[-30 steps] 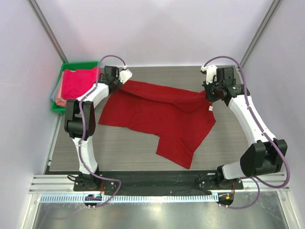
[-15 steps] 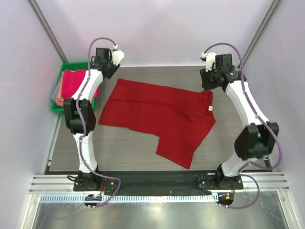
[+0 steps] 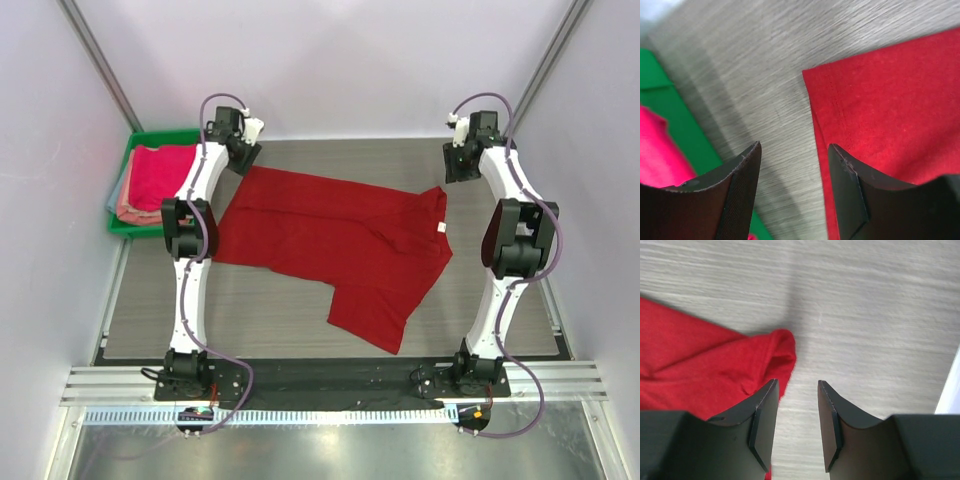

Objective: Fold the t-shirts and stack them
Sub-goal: Fold the tshirt

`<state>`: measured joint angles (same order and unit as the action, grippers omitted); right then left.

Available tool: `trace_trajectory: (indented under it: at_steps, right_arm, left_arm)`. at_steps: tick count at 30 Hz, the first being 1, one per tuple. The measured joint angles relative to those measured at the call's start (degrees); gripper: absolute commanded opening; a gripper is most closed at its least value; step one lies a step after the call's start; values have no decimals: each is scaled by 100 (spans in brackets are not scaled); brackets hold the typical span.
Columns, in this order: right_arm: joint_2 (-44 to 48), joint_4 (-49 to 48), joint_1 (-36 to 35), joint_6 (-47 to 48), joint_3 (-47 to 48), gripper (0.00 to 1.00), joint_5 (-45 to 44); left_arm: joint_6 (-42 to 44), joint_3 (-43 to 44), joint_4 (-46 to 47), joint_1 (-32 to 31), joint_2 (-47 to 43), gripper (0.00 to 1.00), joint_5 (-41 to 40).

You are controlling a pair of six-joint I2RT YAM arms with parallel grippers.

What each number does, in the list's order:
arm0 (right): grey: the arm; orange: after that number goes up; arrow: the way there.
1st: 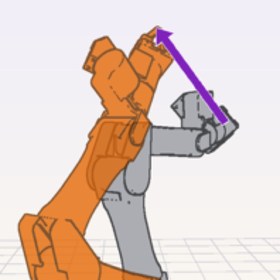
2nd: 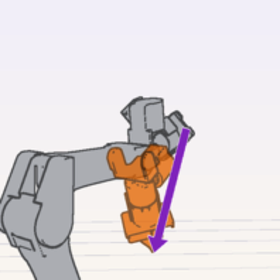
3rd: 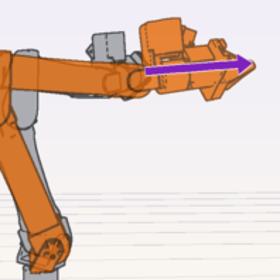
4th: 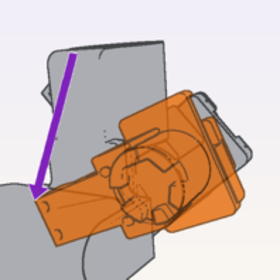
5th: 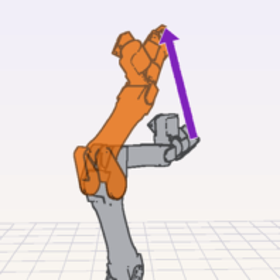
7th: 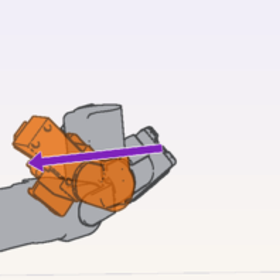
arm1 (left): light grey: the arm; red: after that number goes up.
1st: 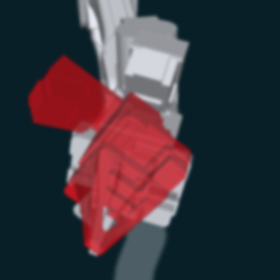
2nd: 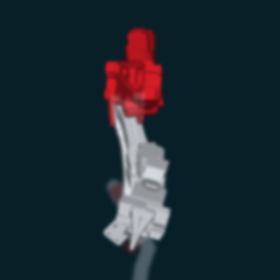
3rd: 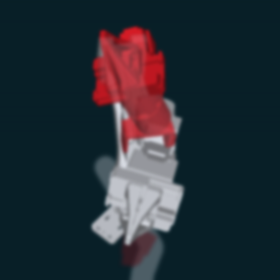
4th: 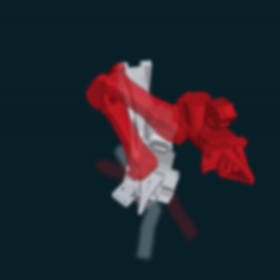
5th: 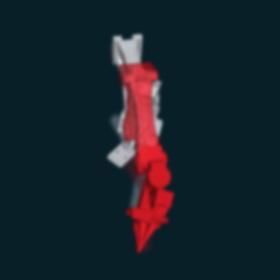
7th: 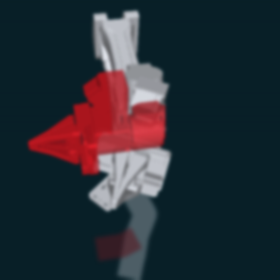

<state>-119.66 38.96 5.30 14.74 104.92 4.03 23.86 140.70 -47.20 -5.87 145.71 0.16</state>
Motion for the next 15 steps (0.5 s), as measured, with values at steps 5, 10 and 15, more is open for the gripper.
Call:
trace_trajectory:
  at_steps: [5,10,15]
  right_arm:
    - [-201,-2,-35,-66,278,46,323]
    - [-549,-37,-42,-219,549,46,592]
    - [-975,-28,-15,-304,682,46,682]
  left_arm:
    - [-555,2,61,127,144,58,144]
    - [-1316,55,538,269,170,57,267]
    - [-1808,197,984,348,243,57,396]
